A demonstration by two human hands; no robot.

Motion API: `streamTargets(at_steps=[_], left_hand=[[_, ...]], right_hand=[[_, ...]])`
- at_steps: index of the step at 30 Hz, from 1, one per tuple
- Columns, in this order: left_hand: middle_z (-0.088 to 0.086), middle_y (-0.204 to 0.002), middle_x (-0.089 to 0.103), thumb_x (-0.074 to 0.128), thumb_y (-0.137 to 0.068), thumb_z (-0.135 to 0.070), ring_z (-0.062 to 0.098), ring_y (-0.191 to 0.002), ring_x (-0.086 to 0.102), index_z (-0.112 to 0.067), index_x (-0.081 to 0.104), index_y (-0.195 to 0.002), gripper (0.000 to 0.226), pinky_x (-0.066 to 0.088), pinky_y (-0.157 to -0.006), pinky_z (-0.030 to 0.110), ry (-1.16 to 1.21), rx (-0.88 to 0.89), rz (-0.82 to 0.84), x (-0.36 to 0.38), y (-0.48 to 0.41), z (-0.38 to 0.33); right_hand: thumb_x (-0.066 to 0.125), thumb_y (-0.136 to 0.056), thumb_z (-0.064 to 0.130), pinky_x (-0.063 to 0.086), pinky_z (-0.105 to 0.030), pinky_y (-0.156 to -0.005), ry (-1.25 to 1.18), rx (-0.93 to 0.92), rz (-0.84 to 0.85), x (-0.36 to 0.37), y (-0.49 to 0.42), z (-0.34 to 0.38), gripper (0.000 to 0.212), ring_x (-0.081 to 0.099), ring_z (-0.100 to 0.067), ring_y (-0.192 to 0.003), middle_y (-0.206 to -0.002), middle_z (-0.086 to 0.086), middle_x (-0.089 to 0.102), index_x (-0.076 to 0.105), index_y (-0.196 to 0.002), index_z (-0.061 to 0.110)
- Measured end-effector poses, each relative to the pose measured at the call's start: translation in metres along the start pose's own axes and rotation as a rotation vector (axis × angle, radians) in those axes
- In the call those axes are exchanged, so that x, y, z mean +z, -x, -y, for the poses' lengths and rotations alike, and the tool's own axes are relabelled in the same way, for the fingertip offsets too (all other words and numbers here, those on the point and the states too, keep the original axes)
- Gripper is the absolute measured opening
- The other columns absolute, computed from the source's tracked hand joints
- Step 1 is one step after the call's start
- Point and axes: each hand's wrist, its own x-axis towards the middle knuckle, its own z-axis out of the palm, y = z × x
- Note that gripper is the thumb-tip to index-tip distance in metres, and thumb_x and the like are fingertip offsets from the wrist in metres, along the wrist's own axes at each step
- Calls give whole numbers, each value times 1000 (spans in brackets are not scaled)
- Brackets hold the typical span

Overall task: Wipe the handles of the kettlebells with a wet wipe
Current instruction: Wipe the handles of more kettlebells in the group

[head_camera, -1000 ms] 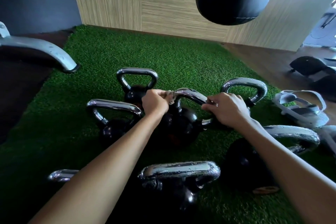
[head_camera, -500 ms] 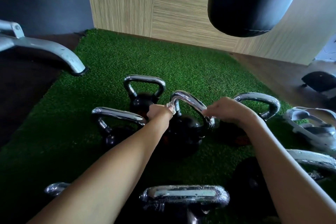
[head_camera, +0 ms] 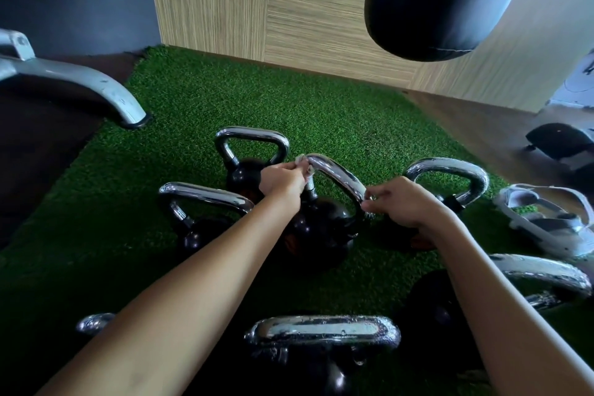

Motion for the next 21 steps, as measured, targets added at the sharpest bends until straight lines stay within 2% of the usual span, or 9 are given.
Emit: streamTargets(at_steps=[2,4,6,8,10,12,16,19,21], left_hand=[[1,-73,75,85,-83,-27,6,-57,66,-11,80,-101,25,49,-47,11,-113,56,28,3,8,5],[2,-77,76,87,-80,-30,5,-58,65,-13,80,-105,31,45,-42,8,-208,95,77,6,21,12],[4,-77,77,89,-78,-27,6,-57,65,-10,80,-105,32,43,-41,8,-230,97,96,7,24,12],[4,-74,76,88,-79,-22,7,-53,63,-8,80,-103,29,45,-42,12,-200,73,72,7,25,2],[6,-79,78,87,-81,-21,9,-57,65,-9,81,-105,28,48,-47,15,-198,74,57,9,24,1],[6,-84,79,87,-81,-22,8,-58,65,-10,80,-107,29,49,-48,13,-234,82,64,7,32,4],[-4,-67,68,90,-77,-25,3,-56,61,-12,79,-109,36,42,-39,7,-291,97,120,0,41,6],[3,-72,76,94,-71,-27,15,-73,75,-11,81,-104,39,62,-67,23,-332,86,197,-4,33,-4],[4,-74,77,94,-69,-31,14,-70,76,-11,81,-102,41,63,-71,28,-370,88,265,-6,30,-7]], right_hand=[[79,-86,36,42,-26,-64,-22,1,4,-1,1,-2,8,62,-16,-70,-77,5,72,77,-90,30],[78,-88,34,51,-31,-79,-37,-23,15,-1,5,-2,24,71,-19,-89,-103,-6,78,77,-108,21],[75,-91,26,53,-32,-92,-114,-51,58,-5,11,-1,32,72,-13,-95,-113,-6,76,72,-120,13],[72,-93,20,49,-13,-73,-226,-53,122,-7,17,-2,37,63,13,-70,-89,20,74,67,-129,13],[70,-94,19,40,-6,-57,-323,-23,142,-3,19,-5,23,57,15,-56,-63,27,64,70,-117,18],[70,-94,18,40,-14,-60,-396,-10,97,3,23,-7,4,57,10,-57,-61,21,65,73,-91,17],[71,-94,15,41,-13,-47,-411,39,-9,17,31,3,22,53,1,-42,-50,11,62,71,-72,15],[75,-90,28,39,-22,-55,-277,110,-120,32,32,11,19,54,-11,-51,-58,3,65,77,-76,16],[75,-89,34,40,-27,-59,-229,149,-179,41,33,14,21,56,-17,-58,-66,-3,70,78,-80,15]])
